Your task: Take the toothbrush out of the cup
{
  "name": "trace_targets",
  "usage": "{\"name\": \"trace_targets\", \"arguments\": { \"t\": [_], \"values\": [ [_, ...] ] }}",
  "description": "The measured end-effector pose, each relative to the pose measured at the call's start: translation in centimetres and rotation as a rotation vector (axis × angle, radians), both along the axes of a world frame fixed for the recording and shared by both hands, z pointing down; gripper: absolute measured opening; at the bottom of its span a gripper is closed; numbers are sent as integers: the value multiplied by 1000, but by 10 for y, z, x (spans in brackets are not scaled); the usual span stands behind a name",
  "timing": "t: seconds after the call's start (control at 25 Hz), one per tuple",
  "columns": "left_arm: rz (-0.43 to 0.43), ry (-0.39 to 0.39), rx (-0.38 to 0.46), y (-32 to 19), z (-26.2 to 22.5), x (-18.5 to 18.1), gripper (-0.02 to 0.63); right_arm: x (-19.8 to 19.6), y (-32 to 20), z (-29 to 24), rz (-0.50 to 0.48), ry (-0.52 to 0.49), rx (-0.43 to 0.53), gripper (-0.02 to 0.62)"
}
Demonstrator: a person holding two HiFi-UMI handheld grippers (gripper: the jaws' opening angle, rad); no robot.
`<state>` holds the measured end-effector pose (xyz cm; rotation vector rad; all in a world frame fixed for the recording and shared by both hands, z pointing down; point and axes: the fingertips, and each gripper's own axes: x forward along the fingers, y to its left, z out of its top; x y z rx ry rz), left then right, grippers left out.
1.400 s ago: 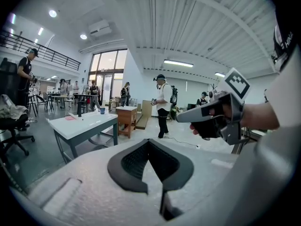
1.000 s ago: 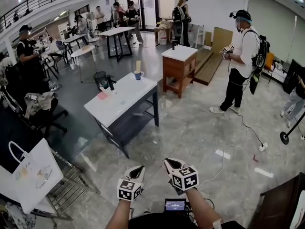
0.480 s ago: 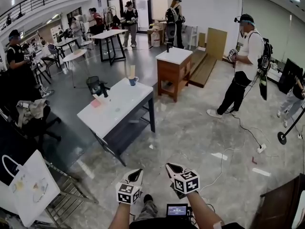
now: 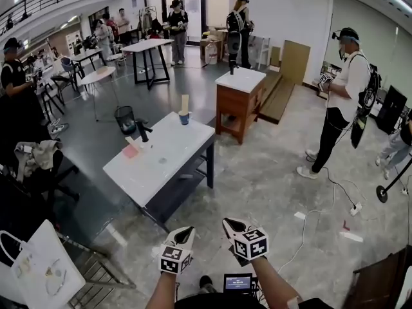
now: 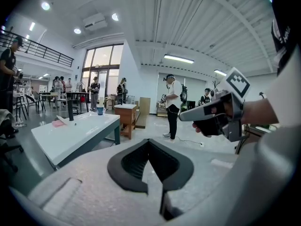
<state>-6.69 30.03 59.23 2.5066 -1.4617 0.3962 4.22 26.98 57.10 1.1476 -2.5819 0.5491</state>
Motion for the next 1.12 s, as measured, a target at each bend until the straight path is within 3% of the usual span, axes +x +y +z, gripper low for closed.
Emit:
{"name": "trace_targets", "arguments": {
  "t": [0.32,0.72,1.12],
  "values": [
    [9,30,-21,-35,3,-20,9,-19,-34,5,14,11,-18,8],
    [20,27,-59,-72,25,-18,9,-18,-69,22,20,37,-45,8],
    [-12,1,-53,-165,21,-4,9,-11,-167,16,-25,15,-35,8]
  ]
}}
